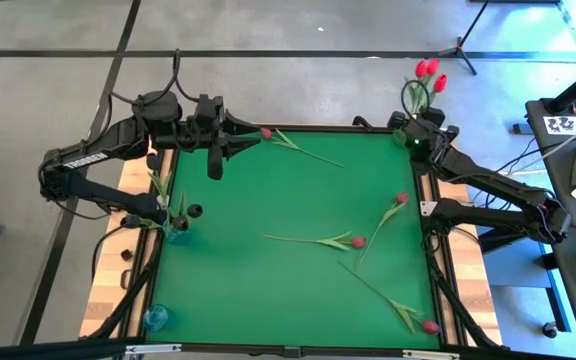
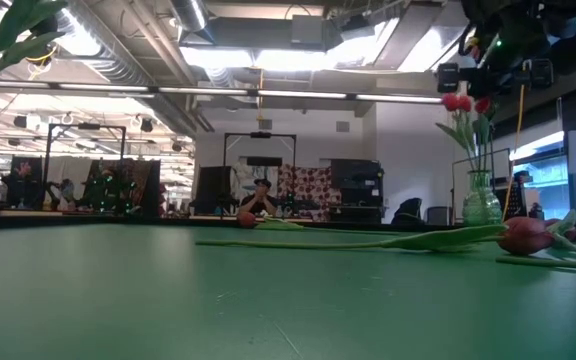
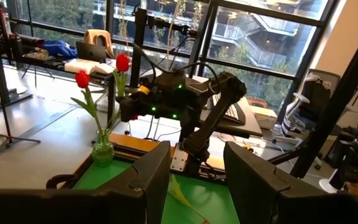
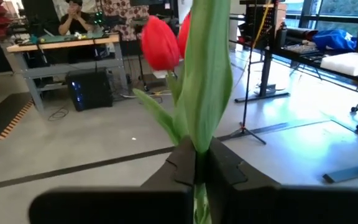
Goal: Sort flowers into vase by color
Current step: Put the red tulip into the green vase
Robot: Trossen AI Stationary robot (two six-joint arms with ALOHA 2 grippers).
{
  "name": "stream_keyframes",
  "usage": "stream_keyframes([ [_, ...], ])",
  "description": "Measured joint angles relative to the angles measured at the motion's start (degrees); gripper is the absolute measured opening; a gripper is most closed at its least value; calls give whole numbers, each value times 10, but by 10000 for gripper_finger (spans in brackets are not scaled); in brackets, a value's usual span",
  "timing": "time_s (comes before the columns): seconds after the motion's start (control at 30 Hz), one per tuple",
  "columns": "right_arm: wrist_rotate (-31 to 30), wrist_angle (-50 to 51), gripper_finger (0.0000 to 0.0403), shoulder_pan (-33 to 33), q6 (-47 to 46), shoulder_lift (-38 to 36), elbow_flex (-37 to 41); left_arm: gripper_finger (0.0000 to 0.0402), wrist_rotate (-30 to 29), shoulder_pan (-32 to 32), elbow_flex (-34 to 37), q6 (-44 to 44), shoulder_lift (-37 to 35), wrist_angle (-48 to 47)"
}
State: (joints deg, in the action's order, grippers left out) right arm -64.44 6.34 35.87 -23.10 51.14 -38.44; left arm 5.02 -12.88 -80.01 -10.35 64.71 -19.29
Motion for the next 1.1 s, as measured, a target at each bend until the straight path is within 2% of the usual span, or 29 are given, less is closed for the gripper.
stream_keyframes([
  [0.3, 83, 31, 18, 64, -52, 23, 0, 147, -5, 7, 0, 0, 0, 0],
  [0.63, 137, 46, 19, 64, -62, 11, -2, 147, -26, 7, 0, 5, 0, -4],
  [0.8, 137, 55, 15, 40, -64, 8, -16, 147, -26, 7, 0, 5, 0, -4],
  [1.1, 129, 177, 13, 39, -83, 7, -72, 147, -26, 7, 0, 5, 0, -4],
])
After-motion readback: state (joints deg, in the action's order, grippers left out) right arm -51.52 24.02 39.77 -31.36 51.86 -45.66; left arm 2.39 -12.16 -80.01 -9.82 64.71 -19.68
